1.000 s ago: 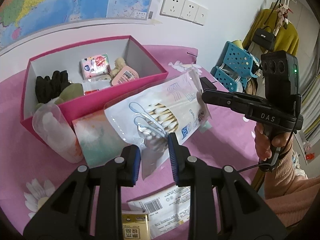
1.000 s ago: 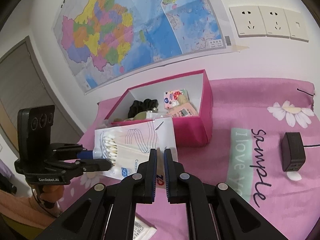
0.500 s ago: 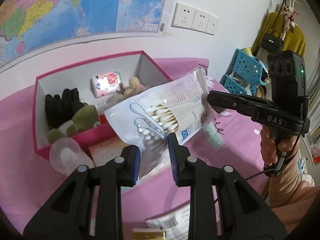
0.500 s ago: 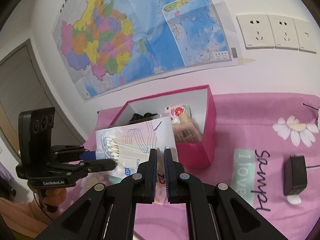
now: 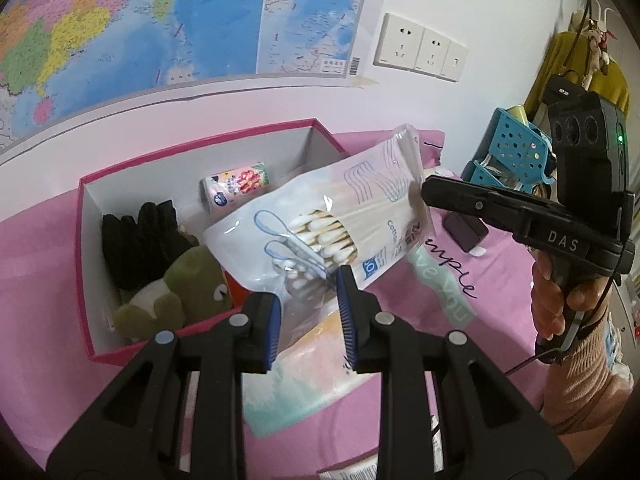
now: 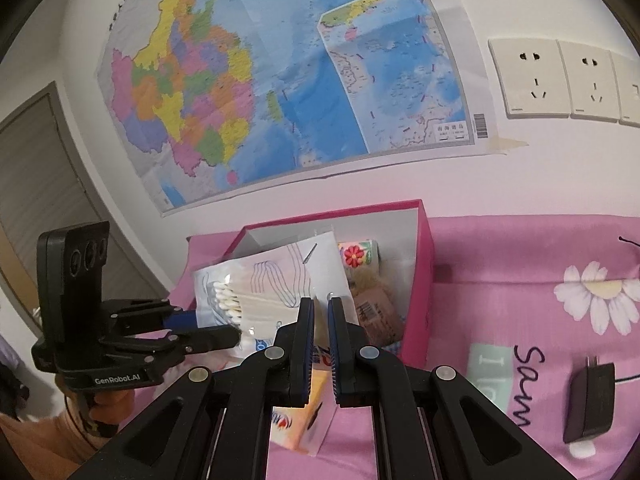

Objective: Organize soft objects
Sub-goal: 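Lift the cotton-swab bag into the pink box and open the right gripper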

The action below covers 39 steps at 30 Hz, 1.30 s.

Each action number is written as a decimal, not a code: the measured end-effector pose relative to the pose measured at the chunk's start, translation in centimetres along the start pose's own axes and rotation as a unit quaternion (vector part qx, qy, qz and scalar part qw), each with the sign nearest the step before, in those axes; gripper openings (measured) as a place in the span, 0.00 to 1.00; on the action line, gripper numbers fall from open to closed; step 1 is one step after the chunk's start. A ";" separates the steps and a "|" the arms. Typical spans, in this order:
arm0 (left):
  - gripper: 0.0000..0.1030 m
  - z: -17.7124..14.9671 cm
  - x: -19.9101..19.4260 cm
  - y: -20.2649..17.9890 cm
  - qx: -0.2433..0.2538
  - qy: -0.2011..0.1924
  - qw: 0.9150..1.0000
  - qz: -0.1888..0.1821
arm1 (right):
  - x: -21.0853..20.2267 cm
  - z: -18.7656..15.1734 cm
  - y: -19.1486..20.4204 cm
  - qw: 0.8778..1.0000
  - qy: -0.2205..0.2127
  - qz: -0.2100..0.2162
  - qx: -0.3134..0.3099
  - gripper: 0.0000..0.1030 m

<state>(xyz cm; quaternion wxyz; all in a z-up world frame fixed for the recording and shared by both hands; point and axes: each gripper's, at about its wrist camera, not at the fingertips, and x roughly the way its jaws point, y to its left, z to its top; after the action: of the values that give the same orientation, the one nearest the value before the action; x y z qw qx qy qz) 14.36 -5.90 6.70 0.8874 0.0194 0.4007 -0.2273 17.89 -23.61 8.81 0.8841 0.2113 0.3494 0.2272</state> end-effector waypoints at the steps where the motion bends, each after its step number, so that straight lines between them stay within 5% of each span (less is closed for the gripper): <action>1: 0.27 0.1 0.1 0.1 0.000 0.001 1.000 0.002 | 0.2 0.2 -0.1 1.000 0.000 0.000 0.000 0.06; 29: 0.29 2.8 5.1 2.5 -0.026 0.043 0.998 0.039 | 5.4 1.8 -2.3 0.999 0.033 -0.037 0.018 0.06; 39: 0.43 3.1 6.1 3.0 -0.030 0.046 0.994 0.090 | 6.5 1.8 -2.0 0.996 0.038 -0.079 0.004 0.11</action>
<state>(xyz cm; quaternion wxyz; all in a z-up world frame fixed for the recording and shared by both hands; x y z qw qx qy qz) 21.31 -6.25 3.94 0.8852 0.0395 0.4440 -0.1334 23.92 -22.02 5.48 0.8845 0.1782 0.3992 0.1629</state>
